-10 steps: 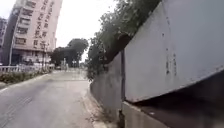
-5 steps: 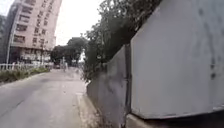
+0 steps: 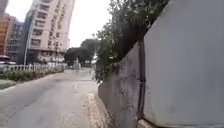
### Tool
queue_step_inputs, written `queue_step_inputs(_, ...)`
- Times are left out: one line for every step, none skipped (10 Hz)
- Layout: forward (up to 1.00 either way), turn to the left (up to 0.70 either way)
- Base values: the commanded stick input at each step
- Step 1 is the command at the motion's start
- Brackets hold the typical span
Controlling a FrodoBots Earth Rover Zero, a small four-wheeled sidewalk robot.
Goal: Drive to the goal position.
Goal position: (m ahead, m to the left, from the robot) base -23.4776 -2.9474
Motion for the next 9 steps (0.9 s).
queue_step_inputs(0.0, 0.45)
queue_step_inputs(0.0, 0.45)
queue_step_inputs(0.0, 0.45)
queue_step_inputs(0.0, 0.45)
queue_step_inputs(0.0, 0.45)
queue_step_inputs(0.0, 0.45)
queue_step_inputs(0.0, 0.2)
queue_step_inputs(0.0, 0.0)
queue_step_inputs(0.0, 0.0)
